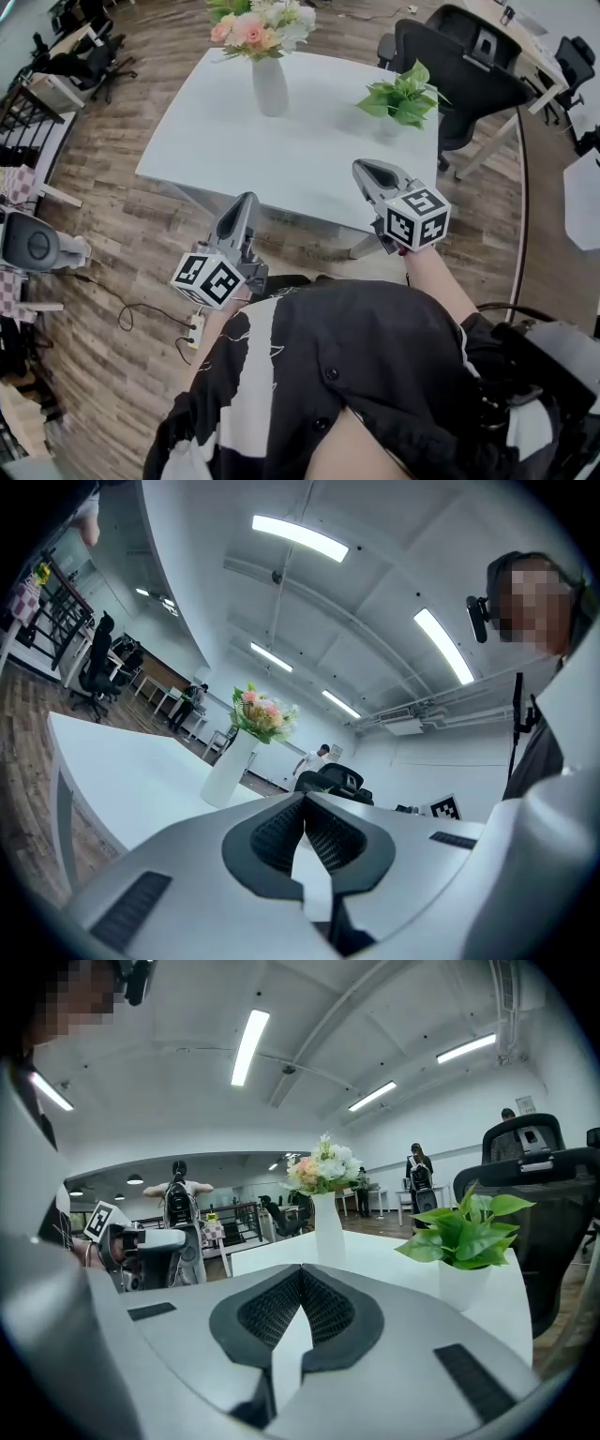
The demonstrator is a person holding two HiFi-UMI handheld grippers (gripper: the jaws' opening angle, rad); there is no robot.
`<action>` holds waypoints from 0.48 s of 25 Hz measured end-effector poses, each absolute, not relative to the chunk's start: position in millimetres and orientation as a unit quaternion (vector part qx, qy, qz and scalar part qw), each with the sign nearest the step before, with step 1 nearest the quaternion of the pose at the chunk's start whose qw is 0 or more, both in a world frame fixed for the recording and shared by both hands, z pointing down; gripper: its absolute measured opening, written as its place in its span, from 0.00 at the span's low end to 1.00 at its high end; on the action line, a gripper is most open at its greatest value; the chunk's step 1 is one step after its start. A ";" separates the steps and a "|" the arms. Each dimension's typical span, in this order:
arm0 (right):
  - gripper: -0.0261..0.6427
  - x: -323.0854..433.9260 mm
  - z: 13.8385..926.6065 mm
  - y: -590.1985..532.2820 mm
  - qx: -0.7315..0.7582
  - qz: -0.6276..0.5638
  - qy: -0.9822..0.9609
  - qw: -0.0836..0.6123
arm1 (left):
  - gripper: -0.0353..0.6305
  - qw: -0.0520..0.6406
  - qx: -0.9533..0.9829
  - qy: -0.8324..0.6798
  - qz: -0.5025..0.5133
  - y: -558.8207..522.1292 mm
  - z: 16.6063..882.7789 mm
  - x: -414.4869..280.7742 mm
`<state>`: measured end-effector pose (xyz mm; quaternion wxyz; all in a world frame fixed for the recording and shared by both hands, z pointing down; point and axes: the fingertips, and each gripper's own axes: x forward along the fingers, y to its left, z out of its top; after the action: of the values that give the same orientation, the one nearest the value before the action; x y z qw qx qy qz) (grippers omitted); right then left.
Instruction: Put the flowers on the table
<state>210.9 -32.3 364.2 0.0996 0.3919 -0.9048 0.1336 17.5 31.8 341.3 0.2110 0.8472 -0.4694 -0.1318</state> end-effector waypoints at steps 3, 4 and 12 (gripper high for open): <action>0.06 228.7 365.2 -18.4 0.392 0.137 -0.904 0.099 | 0.07 0.214 0.847 -0.470 -0.128 46.6 342.4 34.3; 0.06 233.6 365.9 -13.9 0.392 0.139 -0.904 0.099 | 0.07 0.214 0.846 -0.471 -0.127 50.7 341.9 38.4; 0.06 261.4 379.5 20.8 0.378 0.147 -0.907 0.115 | 0.07 0.221 0.841 -0.478 -0.119 80.2 348.3 66.8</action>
<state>261.4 20.8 379.5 0.1149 0.3778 -0.9069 0.1470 66.8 80.2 348.3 0.2211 0.8415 -0.4784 -0.1193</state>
